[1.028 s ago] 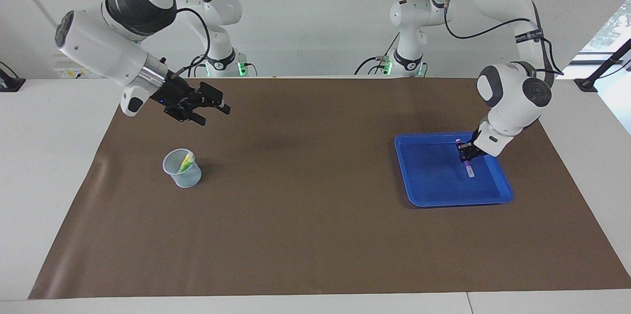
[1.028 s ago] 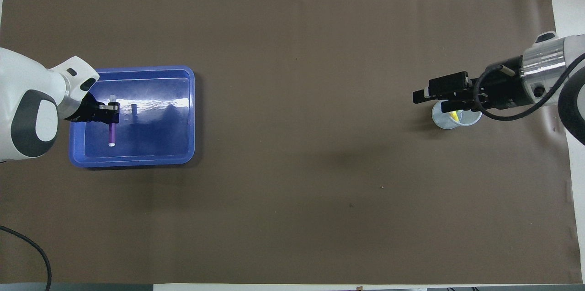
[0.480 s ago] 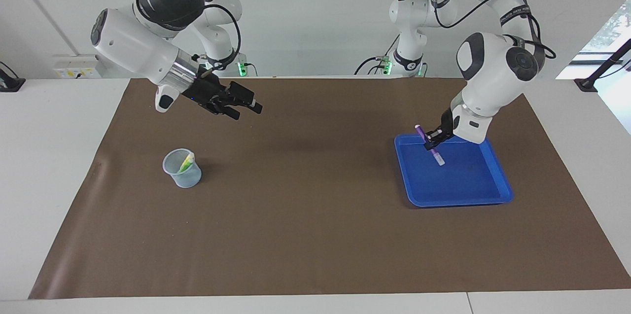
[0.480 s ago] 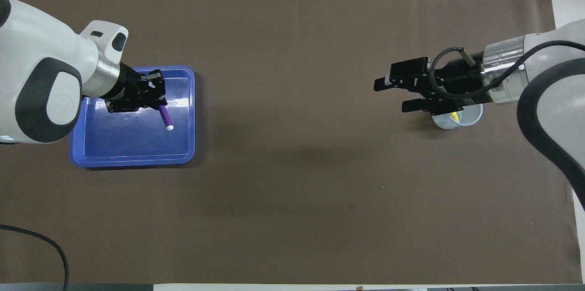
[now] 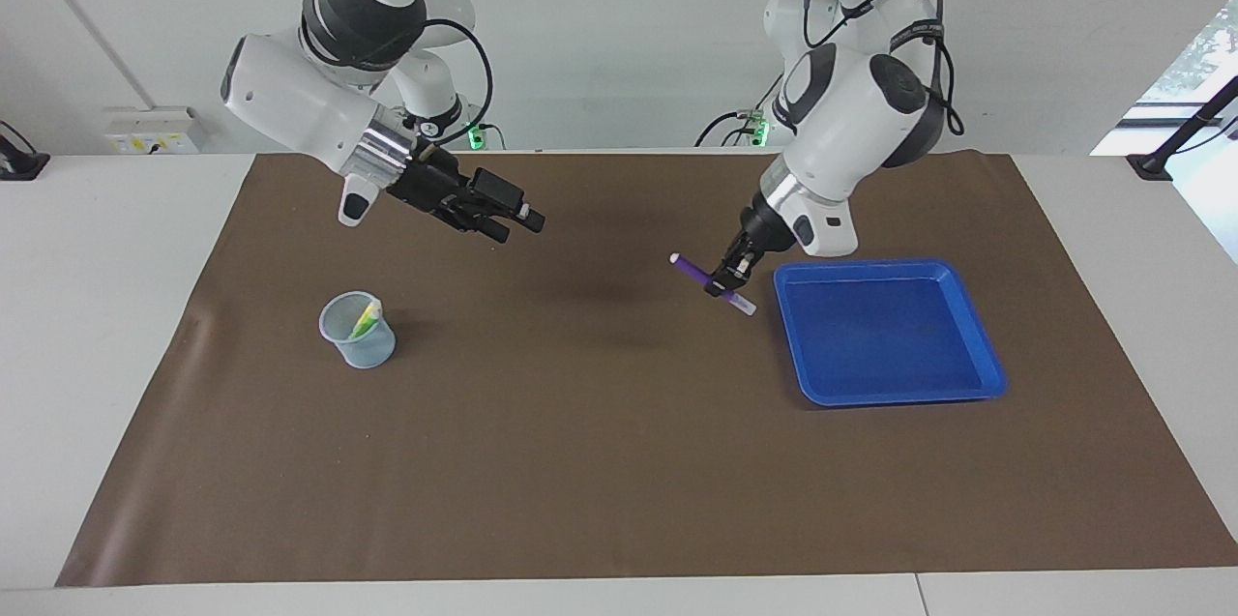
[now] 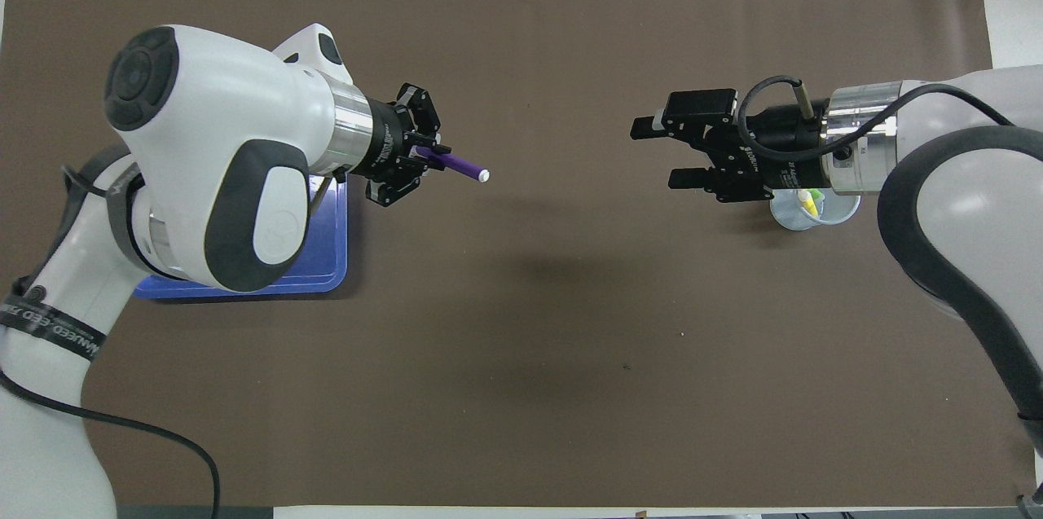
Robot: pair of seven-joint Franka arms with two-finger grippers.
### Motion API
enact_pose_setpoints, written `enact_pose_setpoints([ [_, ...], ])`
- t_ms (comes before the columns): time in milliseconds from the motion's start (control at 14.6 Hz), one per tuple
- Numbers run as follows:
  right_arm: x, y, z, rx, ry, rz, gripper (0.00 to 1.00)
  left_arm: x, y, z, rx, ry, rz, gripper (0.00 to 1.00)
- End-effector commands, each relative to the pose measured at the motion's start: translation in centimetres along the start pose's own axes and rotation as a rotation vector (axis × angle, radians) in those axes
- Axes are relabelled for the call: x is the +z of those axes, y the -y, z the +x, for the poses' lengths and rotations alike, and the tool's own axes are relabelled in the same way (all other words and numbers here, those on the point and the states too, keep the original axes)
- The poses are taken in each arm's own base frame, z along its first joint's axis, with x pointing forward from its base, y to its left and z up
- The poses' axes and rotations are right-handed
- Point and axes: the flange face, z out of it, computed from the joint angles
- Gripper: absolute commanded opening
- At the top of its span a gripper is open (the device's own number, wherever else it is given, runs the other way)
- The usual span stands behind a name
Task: Transfer and insert pens with both arms
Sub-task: 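Grasp and lift the purple pen with the left gripper, then take the purple pen with the right gripper and open the left gripper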
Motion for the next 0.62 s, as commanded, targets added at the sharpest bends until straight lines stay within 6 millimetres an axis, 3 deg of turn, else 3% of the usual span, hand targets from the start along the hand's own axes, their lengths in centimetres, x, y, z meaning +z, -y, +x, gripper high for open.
enact_pose_setpoints([
  [0,0.3,-0.1,-1.3,0.024,-0.020,0.036,1.00,0.7,-0.7,-4.1,-0.112,0.027,-0.065,0.00],
  [206,1.9,-0.6,-2.1,0.022,-0.065,0.027,0.98,1.3,-0.6,-8.4,-0.173,0.052,-0.123,0.00],
  [548,2.6,-1.1,-2.3,0.027,-0.073,0.019,0.86,2.3,-0.7,-12.4,-0.244,0.083,-0.205,0.00],
])
